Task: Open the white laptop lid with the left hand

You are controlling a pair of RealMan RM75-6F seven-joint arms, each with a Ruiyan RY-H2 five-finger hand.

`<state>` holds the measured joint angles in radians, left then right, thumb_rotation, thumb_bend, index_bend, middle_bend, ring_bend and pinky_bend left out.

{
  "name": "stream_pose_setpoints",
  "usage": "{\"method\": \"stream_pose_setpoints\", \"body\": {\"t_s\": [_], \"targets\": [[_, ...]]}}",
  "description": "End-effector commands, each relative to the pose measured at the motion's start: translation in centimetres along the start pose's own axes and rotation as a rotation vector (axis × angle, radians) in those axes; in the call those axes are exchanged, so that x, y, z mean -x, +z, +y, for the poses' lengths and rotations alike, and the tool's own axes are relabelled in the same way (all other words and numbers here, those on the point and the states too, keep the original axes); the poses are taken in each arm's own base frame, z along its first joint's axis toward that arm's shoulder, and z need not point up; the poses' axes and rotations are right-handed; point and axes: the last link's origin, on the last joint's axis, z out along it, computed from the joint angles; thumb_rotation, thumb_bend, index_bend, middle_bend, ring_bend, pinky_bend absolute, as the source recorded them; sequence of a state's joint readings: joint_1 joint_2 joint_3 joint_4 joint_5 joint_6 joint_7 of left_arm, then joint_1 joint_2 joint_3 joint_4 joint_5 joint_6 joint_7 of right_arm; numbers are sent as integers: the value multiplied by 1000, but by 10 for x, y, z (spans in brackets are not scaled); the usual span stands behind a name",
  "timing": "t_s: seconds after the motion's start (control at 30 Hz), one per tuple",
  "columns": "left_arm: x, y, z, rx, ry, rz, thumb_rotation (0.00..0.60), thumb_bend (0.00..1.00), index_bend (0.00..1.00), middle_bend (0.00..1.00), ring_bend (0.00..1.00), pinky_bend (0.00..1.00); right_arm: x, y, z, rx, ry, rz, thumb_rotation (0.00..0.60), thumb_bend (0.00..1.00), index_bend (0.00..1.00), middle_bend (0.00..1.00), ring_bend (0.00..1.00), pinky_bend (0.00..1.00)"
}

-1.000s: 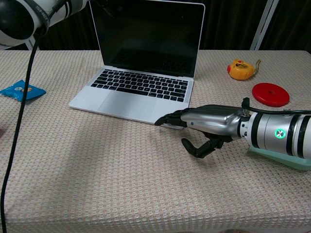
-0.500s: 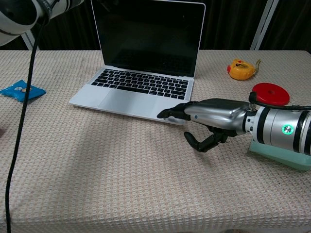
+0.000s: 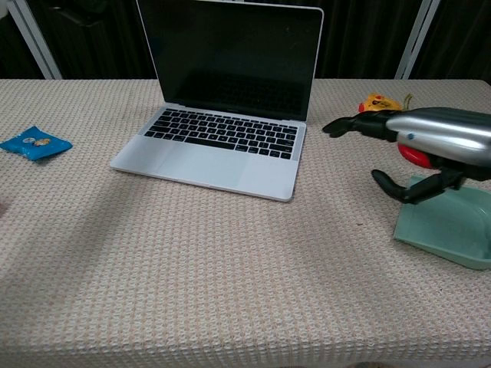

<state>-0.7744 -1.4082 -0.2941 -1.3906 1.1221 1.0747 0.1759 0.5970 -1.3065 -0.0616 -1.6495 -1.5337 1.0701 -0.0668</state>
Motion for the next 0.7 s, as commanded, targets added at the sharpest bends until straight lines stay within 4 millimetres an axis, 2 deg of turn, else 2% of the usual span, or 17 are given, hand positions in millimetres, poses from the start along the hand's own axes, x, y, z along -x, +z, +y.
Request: {"method": "stream_pose_setpoints", "body": {"t_s": [0.03, 0.13, 0.23, 0.37, 0.47, 0.53, 0.6, 0.7], "targets": [[-14, -79, -46, -84, 10, 1, 600, 494, 207, 182, 99, 151, -8, -48, 22, 91, 9, 43, 512, 477, 0, 96, 0, 0], [-15, -122, -66, -143, 15, -14, 600, 398, 207, 182, 99, 146, -15, -80, 43, 184, 4, 75, 513, 366, 0, 98, 0, 0], [-14, -164, -80, -190, 26, -24, 600, 283, 207, 181, 99, 137, -21, -111, 59, 271, 14, 107, 512, 305, 0, 98, 0, 0], [-11, -214, -92, -243, 56, -45, 600, 262, 207, 182, 99, 127, -23, -146, 73, 365, 49, 156, 514, 291, 0, 98, 0, 0], [-10, -250, -91, -277, 54, -22, 600, 262, 207, 182, 99, 128, -18, -170, 79, 420, 76, 199, 568, 291, 0, 97, 0, 0], [-8, -267, -87, -281, 47, 5, 600, 262, 207, 182, 99, 127, -12, -179, 81, 440, 92, 225, 597, 291, 0, 97, 0, 0], [-5, -284, -83, -276, 54, 31, 600, 262, 207, 182, 99, 127, -8, -186, 82, 453, 107, 249, 600, 292, 0, 98, 0, 0], [0, -299, -82, -268, 95, 34, 600, 262, 207, 182, 99, 126, -6, -189, 86, 451, 104, 261, 600, 294, 0, 98, 0, 0]]}}
